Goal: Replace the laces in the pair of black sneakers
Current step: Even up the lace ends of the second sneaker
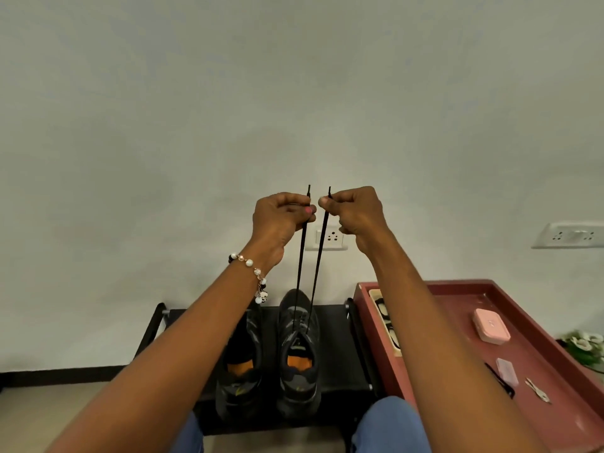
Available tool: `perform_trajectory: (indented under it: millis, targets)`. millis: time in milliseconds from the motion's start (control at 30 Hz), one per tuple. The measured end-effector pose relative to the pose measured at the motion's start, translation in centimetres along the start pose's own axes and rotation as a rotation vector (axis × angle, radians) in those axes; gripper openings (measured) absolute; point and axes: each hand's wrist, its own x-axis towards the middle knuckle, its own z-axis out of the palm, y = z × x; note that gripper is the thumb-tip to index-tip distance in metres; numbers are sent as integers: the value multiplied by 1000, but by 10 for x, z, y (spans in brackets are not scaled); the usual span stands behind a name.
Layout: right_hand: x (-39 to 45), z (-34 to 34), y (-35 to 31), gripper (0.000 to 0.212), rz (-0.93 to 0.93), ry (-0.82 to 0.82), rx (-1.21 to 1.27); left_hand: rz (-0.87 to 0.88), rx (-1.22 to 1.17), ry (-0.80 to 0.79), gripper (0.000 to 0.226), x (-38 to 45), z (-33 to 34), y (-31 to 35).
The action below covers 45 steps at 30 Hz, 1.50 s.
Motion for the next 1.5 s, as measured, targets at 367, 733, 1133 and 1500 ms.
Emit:
perform_trajectory:
  millis: [367,733,1133,1500]
  targets:
    - [7,4,0,13,-77,-2,56,127,156,77,43,5,9,6]
    - [14,-1,-5,15,49,-185,194,215,323,73,55,14,7,14]
    - [16,0,-5,3,16,-136,186,101,178,58,52,15,9,15]
    - [19,-9,-4,9,8,-88,127,22,94,-48,16,20,4,12]
